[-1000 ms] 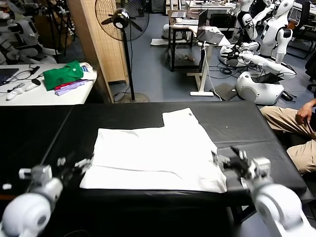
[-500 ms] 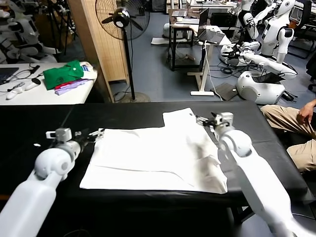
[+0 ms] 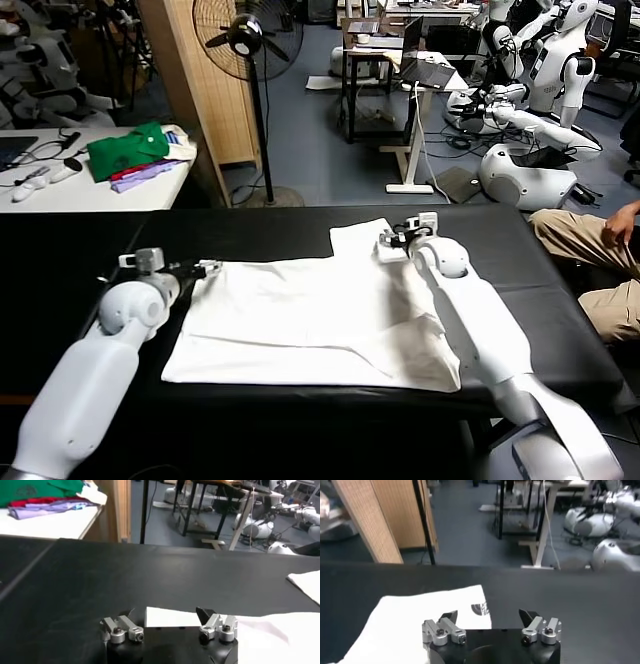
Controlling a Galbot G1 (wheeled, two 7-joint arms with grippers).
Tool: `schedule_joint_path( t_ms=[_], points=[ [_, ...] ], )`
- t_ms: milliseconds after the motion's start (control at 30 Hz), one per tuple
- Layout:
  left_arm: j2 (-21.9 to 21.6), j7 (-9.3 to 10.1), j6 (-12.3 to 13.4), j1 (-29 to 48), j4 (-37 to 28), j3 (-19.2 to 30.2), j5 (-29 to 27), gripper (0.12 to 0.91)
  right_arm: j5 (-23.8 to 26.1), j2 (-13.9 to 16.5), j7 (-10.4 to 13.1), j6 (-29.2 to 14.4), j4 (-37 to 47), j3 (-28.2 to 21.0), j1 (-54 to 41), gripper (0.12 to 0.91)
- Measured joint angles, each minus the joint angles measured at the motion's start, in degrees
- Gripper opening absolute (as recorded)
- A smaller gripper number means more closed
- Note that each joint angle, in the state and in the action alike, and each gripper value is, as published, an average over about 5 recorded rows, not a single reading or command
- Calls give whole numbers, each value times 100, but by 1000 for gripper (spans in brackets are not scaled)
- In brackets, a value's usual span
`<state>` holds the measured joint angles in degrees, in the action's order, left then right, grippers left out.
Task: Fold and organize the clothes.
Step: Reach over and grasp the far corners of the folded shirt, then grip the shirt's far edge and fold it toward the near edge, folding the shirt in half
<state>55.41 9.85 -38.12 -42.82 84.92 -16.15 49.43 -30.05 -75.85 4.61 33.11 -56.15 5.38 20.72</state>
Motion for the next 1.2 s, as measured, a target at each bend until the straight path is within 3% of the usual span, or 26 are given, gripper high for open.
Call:
schedule_joint_path(
  t_ms=[133, 300, 400, 567, 667, 767, 1000, 1200],
  points=[
    [20, -79, -15, 111, -245, 61, -21, 798, 13, -126, 70, 84, 216, 43, -98, 757],
    [31, -155, 8, 170, -408, 89, -30, 776, 4, -203, 191, 247, 310, 84, -132, 526],
    [40, -195, 62, 195, -484, 102, -93, 661, 3, -206, 196, 276, 292, 92, -115, 378],
    [79, -202, 194, 198, -570, 89, -169, 376, -7, -191, 187, 264, 208, 145, -32, 150],
    [86, -218, 269, 157, -532, 40, -135, 218, -35, -163, 186, 133, 118, 218, 56, 121],
    [87, -245, 383, 104, -442, -32, -81, 134, -160, -109, 160, -75, -12, 280, 159, 122],
    [32, -298, 625, -77, -81, -238, -292, 128, -628, 98, -25, -343, -723, 446, 517, 122],
    [-85, -354, 687, -489, 492, -466, -470, 128, -1107, 505, 72, -174, -1886, 666, 1110, 122]
  ],
)
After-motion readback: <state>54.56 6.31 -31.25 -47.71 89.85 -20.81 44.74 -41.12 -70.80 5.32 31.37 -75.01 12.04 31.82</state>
